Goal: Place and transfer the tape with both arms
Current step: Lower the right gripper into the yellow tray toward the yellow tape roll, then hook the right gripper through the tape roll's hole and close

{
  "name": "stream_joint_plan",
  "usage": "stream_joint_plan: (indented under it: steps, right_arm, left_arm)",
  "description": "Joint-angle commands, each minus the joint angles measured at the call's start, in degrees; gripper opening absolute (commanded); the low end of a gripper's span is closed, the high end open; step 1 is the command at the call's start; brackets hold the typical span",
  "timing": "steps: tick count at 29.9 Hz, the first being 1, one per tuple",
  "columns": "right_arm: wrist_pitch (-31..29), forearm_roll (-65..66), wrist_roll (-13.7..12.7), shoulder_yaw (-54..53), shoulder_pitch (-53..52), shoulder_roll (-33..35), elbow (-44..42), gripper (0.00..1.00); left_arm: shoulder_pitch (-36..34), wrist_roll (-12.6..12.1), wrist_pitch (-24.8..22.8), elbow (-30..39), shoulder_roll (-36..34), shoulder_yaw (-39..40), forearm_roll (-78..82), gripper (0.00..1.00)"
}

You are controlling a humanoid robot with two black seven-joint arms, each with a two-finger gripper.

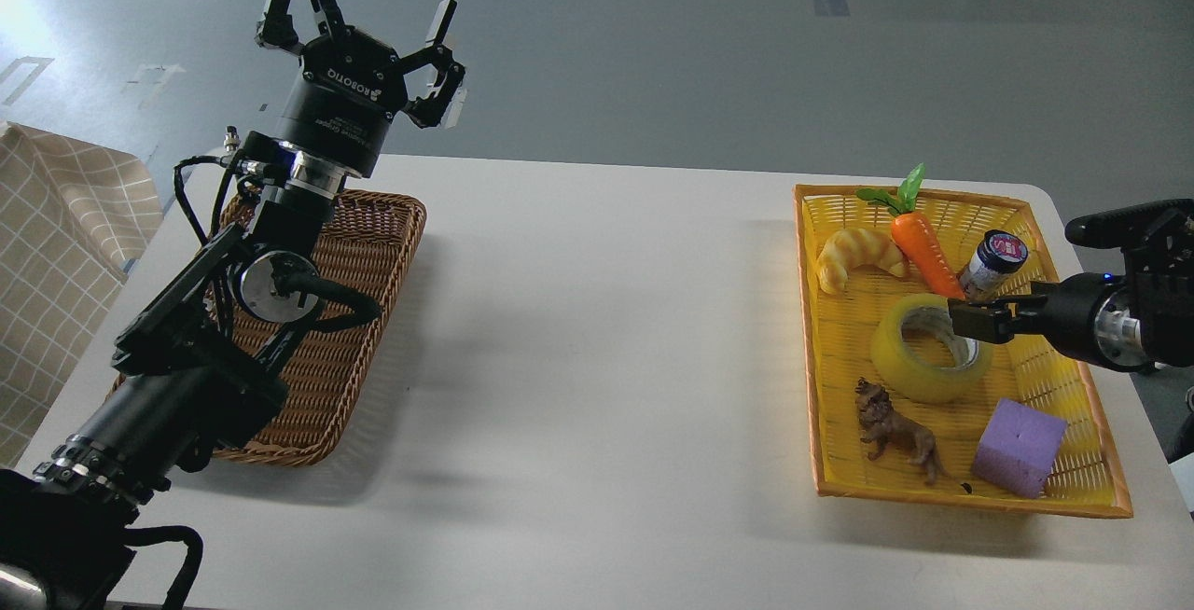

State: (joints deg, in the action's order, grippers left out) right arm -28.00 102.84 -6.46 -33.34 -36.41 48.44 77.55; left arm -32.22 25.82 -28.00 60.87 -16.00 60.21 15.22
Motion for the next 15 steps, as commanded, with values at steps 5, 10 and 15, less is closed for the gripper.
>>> stream_joint_plan:
  steps: [5, 10, 15]
  right_arm:
    - [0.00, 1.57, -1.36, 0.03, 0.82, -1.59, -1.87, 0.92]
    - [0.00, 1.75, -1.45, 0.03, 0.99, -3.17, -3.20, 0.90]
    - [0.00, 3.15, -1.45, 0.03, 0.99, -4.40, -3.46, 0.89]
  left_arm:
    - [0.22, -0.07, 0.00, 0.04, 0.00, 0.26, -0.02, 0.98]
    - [0.22, -0.07, 0.00, 0.04, 0.00, 0.26, -0.02, 0.98]
    - [0.31, -0.07, 0.00, 0.12, -0.08, 0.26, -0.02, 0.98]
